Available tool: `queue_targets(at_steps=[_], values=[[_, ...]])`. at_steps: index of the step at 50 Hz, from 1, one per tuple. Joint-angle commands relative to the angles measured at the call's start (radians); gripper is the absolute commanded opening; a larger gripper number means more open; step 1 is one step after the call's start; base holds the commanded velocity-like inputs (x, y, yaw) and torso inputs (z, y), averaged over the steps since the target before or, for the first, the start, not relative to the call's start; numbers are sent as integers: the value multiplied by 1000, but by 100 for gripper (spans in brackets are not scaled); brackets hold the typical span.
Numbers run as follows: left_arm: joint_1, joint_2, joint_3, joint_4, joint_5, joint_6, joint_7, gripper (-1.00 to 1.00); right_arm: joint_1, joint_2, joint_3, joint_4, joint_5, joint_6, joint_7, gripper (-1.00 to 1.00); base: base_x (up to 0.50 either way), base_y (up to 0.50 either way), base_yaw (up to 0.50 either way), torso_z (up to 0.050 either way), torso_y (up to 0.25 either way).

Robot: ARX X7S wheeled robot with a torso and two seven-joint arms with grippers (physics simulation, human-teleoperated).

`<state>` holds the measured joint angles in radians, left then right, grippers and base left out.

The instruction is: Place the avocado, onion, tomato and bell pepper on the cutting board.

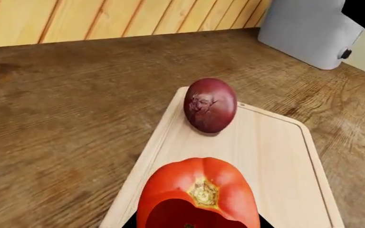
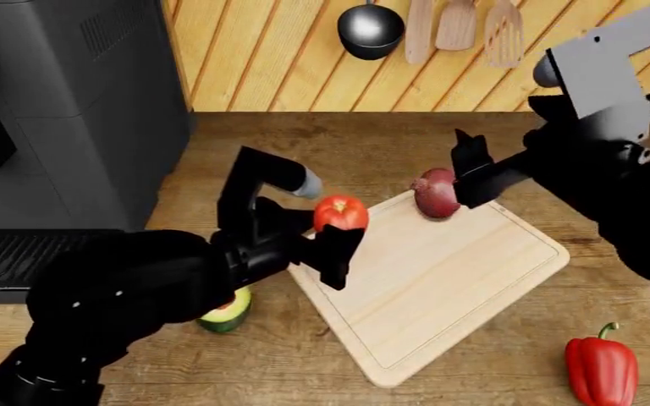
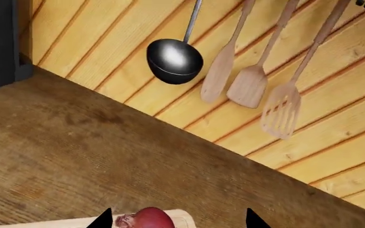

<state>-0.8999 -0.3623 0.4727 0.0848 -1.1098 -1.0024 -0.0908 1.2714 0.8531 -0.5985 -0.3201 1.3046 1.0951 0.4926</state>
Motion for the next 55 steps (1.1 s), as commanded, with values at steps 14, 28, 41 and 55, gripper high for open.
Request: queue_targets(at_steps=[14,28,41,55], values=[[-6,22,47,-82,27,21,30,-100,-106,175,198,-312,268,-54,343,100,0,0,0,0,0],[-4,22,58,-88,23,14,23,100,-116,170,204,-327,250,-75,325,100,0,0,0,0,0],[1,-6,-3,5,-77,-27,-32,100,-123,162,198,-324,231,-82,311,100,0,0,0,0,0],[26,-62,-104,166,-251,-79,-159,100,-58,155,182,-293,411,-51,437,100,0,0,0,0,0]])
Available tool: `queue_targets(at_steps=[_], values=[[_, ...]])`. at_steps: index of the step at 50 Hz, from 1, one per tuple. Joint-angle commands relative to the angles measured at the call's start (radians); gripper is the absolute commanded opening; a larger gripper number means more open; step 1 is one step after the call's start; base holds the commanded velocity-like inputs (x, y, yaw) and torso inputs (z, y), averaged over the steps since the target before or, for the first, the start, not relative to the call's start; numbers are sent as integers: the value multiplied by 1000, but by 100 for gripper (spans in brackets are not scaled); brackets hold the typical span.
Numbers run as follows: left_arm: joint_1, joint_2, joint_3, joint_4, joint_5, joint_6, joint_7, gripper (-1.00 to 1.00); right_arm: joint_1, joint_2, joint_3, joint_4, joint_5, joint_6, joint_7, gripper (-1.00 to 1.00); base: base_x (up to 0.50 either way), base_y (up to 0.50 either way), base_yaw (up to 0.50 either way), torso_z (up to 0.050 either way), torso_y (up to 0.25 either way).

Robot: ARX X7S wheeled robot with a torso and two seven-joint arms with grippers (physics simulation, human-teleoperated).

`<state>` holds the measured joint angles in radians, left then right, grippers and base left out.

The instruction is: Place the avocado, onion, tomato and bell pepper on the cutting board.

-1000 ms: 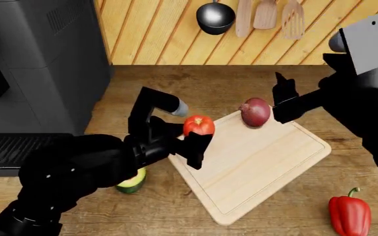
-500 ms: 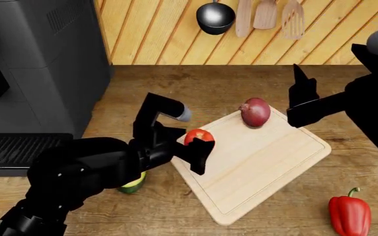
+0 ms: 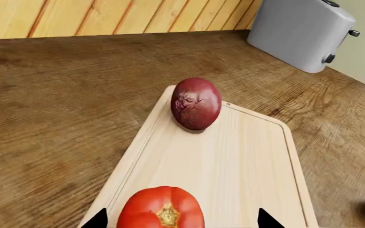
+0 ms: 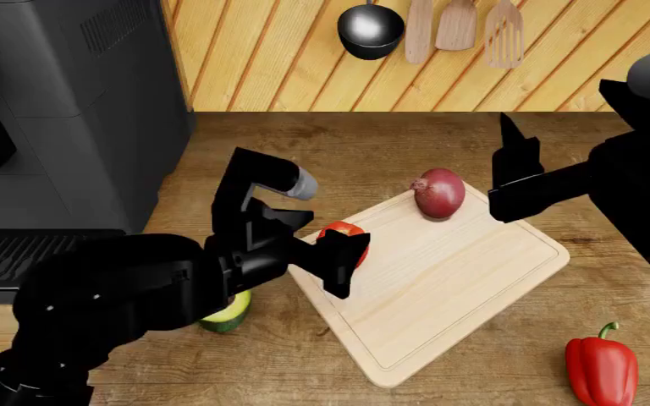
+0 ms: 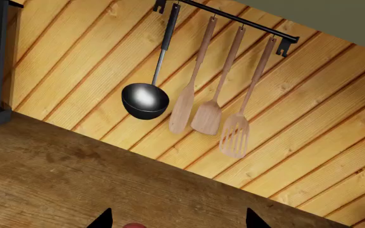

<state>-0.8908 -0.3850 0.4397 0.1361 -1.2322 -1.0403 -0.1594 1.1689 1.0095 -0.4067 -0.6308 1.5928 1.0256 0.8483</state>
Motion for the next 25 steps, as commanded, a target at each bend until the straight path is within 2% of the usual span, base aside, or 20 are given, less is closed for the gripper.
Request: queue_targets(at_steps=[1,10,15,19,25], values=[[18,-42,-77,123,-142,-45,-102,100,52,0,-13,18,135,23,91,100,0,0,0,0,0],[39,-77,-116,212,-233,-63,-188,100,239,16,-117,38,435,101,308,100,0,0,0,0,0],[41,-90,-121,221,-239,-63,-199,100,314,45,-165,28,612,70,428,100,0,0,0,0,0],[52,-101,-121,232,-223,-57,-204,100,399,73,-254,22,773,65,568,100,0,0,0,0,0],[64,-115,-122,214,-204,-50,-211,100,485,103,-332,-25,934,-6,699,100,0,0,0,0,0]])
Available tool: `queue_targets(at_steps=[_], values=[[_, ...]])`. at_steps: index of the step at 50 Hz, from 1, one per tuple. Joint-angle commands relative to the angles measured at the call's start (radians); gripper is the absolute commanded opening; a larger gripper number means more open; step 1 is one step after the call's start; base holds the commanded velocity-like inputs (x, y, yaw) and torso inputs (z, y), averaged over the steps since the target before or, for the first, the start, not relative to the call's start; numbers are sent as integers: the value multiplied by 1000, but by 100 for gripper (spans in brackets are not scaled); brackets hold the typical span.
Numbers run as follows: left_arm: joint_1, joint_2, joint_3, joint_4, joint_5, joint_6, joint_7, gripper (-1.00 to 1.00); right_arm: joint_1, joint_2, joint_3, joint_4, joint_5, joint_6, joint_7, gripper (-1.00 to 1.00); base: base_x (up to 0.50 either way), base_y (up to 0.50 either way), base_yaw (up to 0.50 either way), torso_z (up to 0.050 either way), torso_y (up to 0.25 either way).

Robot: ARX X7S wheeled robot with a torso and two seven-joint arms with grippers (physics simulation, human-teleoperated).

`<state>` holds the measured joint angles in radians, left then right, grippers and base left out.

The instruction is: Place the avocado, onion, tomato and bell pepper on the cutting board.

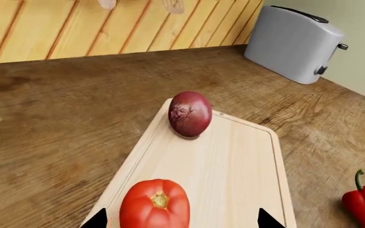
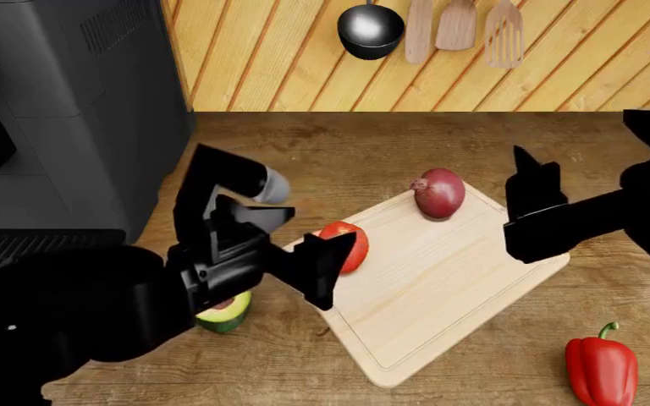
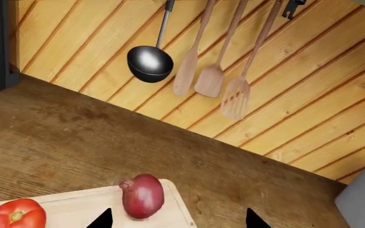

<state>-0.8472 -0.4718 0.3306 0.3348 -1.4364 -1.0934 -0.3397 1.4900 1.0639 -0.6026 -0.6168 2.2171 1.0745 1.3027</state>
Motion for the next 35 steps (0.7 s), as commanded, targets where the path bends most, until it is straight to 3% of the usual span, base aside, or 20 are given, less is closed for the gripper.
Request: queue_targets(at_steps=[1,13,20,23,31,35], values=[[23,-32,-20,12,-3,6,-37,100,194,71,-170,-65,344,-93,263,100,0,0,0,0,0],[57,-19,-7,16,29,41,5,100,450,224,-520,-313,418,-425,265,100,0,0,0,0,0],[49,-21,-13,4,28,48,9,100,705,284,-787,-428,462,-570,266,100,0,0,0,0,0],[49,-20,-12,1,27,51,13,100,687,324,-733,-430,499,-563,267,100,0,0,0,0,0],[39,-15,-3,-23,36,57,39,100,387,408,-442,-430,509,-532,267,100,0,0,0,0,0],[41,-16,-2,-28,39,62,49,100,14,406,-101,-430,493,-540,267,100,0,0,0,0,0]])
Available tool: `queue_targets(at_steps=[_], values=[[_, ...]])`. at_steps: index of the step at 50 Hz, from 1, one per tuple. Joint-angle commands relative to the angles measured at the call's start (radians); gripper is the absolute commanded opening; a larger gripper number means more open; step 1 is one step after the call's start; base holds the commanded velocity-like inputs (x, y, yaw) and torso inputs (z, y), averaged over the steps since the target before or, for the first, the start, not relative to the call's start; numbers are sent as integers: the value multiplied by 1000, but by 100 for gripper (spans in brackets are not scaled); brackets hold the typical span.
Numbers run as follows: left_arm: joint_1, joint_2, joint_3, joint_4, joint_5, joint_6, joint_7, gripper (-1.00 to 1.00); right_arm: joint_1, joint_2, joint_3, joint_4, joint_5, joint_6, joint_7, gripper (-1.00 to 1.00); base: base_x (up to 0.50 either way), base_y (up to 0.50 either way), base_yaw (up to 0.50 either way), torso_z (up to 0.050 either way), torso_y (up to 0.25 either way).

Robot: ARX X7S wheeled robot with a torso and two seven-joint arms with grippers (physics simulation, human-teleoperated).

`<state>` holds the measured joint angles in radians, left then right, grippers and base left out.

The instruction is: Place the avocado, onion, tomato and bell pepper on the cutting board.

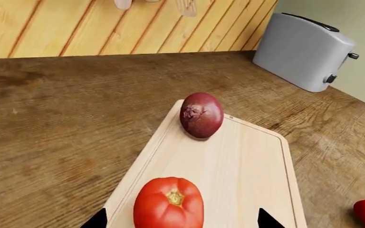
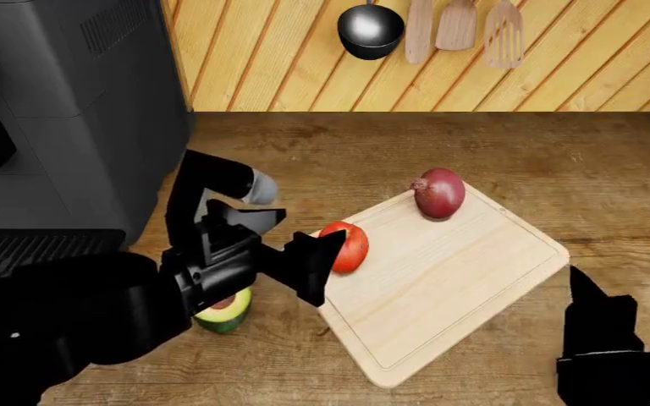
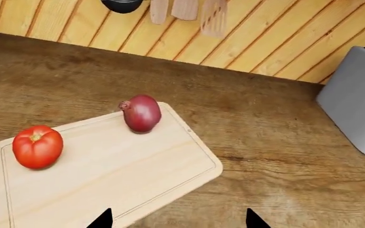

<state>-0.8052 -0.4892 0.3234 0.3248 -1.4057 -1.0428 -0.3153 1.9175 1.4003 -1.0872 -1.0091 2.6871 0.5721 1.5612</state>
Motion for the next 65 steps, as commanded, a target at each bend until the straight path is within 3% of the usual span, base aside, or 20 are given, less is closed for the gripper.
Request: queue_targets(at_steps=[1,7,9,22,36,41,48,65], values=[[-1,2,6,-18,9,12,26,100,-539,66,498,-38,15,-39,9,100,0,0,0,0,0],[2,2,11,-16,12,16,29,100,-1414,-21,1344,-38,-27,76,9,100,0,0,0,0,0],[3,1,11,-14,9,15,27,100,-1595,-54,1508,-38,-16,121,9,100,0,0,0,0,0],[2,-2,14,-19,6,21,28,100,-1927,-235,1737,-38,-99,291,9,100,0,0,0,0,0],[4,-5,23,-31,22,30,36,100,-2012,-422,1751,-38,-193,420,9,100,0,0,0,0,0],[6,-2,33,-45,37,36,48,100,-2024,-396,1778,-38,-207,409,9,100,0,0,0,0,0],[2,0,40,-63,48,40,58,100,-2109,-381,1937,-38,-165,425,9,100,0,0,0,0,0],[-8,11,64,-88,68,44,59,100,-2038,-445,1729,-38,-301,419,9,100,0,0,0,0,0]])
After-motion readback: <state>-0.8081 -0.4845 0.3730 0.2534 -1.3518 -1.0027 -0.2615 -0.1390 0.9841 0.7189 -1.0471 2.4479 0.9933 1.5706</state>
